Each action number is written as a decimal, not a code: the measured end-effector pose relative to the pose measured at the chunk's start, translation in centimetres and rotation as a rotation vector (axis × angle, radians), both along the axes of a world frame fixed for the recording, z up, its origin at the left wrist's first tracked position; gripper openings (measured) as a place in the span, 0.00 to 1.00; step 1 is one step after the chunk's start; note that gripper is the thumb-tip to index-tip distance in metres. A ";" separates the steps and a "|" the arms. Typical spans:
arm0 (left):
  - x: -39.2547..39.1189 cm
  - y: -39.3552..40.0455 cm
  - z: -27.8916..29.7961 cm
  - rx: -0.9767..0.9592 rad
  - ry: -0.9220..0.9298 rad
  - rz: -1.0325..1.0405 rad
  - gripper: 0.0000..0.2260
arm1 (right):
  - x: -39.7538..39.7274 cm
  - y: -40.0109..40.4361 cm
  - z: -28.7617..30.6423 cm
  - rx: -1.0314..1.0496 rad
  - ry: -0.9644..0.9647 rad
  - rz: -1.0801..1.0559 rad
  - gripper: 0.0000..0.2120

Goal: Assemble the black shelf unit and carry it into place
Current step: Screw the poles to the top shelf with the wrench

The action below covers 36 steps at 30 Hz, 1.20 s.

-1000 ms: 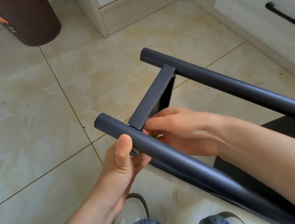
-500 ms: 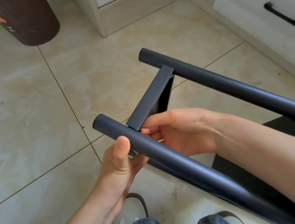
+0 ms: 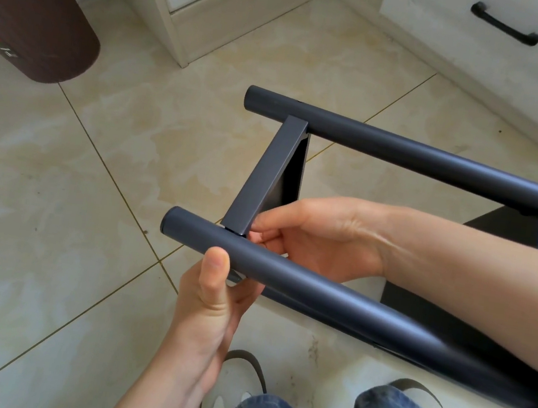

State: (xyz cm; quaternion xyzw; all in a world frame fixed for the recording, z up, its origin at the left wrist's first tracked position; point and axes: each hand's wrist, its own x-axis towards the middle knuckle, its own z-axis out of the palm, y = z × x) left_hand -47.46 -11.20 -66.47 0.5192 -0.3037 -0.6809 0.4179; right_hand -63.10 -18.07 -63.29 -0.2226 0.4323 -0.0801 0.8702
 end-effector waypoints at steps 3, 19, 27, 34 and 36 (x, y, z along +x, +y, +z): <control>0.0 0.0 -0.1 0.005 0.004 0.006 0.55 | -0.1 -0.1 0.1 -0.001 -0.001 -0.016 0.10; 0.0 0.1 -0.1 0.015 0.036 0.006 0.57 | -0.1 0.1 -0.4 -0.035 0.030 -0.023 0.10; -0.1 0.2 0.0 0.005 0.015 -0.002 0.54 | -0.6 -0.1 0.0 -0.052 -0.024 -0.045 0.10; 0.0 0.1 0.4 -0.003 0.015 0.007 0.60 | 0.1 0.1 -0.3 -0.035 0.052 -0.082 0.16; 0.0 0.1 0.5 -0.005 0.018 0.001 0.60 | 0.1 0.2 -0.3 -0.040 0.069 -0.077 0.14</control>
